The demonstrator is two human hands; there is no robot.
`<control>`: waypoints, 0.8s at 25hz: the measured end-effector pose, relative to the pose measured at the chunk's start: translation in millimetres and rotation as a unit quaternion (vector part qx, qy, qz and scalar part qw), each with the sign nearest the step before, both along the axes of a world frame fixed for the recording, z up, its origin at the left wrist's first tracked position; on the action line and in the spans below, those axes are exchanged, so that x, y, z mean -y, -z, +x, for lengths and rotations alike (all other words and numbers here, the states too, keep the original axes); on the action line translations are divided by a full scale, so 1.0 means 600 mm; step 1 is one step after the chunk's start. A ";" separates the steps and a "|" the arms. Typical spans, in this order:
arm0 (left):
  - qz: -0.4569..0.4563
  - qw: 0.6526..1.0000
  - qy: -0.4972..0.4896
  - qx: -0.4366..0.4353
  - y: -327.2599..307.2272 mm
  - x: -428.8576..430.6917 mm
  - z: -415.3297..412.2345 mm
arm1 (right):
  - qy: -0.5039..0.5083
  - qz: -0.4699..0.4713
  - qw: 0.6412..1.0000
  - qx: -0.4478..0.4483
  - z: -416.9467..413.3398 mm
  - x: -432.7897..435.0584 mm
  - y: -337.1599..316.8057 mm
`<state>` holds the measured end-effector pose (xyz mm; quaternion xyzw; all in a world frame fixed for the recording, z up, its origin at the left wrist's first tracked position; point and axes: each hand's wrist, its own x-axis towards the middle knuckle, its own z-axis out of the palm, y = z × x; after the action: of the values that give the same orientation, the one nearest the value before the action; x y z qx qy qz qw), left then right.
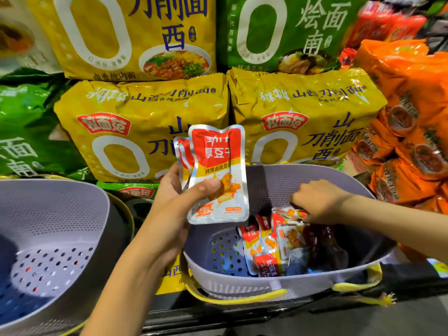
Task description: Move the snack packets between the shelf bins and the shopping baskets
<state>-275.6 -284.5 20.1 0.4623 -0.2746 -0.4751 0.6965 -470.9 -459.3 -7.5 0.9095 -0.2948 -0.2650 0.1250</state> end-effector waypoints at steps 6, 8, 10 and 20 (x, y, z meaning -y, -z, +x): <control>0.003 1.000 0.004 0.004 -0.004 -0.002 -0.001 | 0.050 0.135 0.968 0.204 -0.002 0.027 -0.035; 0.005 1.000 0.003 0.005 -0.001 -0.003 0.000 | 0.089 0.185 0.942 0.266 -0.006 0.028 -0.057; 0.003 1.000 0.005 0.004 -0.002 -0.004 0.000 | 0.124 0.253 0.909 0.306 -0.008 0.022 -0.073; -0.007 1.000 0.003 0.003 -0.004 -0.003 -0.001 | 0.124 0.157 0.977 0.071 -0.009 0.018 0.017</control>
<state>-276.4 -282.6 22.7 0.4583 -0.2817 -0.4740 0.6971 -476.4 -470.3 -17.9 0.8907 -0.3677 -0.2566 -0.0744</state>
